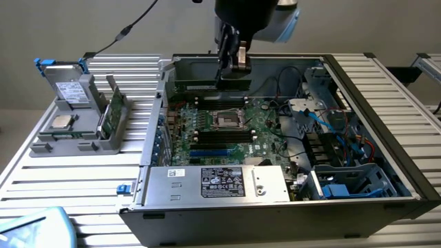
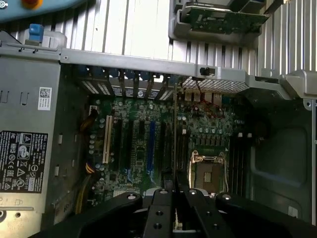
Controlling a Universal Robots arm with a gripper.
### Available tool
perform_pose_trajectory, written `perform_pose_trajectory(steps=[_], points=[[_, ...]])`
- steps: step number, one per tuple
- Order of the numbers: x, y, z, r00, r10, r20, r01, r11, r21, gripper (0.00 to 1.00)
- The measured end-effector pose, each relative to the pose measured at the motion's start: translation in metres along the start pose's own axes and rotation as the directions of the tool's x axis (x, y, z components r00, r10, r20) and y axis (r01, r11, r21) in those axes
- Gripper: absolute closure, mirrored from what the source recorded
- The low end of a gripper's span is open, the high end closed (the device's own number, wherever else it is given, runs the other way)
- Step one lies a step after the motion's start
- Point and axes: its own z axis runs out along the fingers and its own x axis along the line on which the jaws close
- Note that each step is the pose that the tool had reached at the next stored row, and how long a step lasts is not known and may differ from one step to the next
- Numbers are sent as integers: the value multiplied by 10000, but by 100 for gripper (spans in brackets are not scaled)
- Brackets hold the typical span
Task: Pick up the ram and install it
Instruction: 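Pick up the ram and move it above insertion slot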
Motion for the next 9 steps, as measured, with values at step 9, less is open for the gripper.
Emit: perform_pose_trajectory(steps=[9], points=[[27, -387, 73, 10000, 61, 13, -61, 10000, 5, 87]])
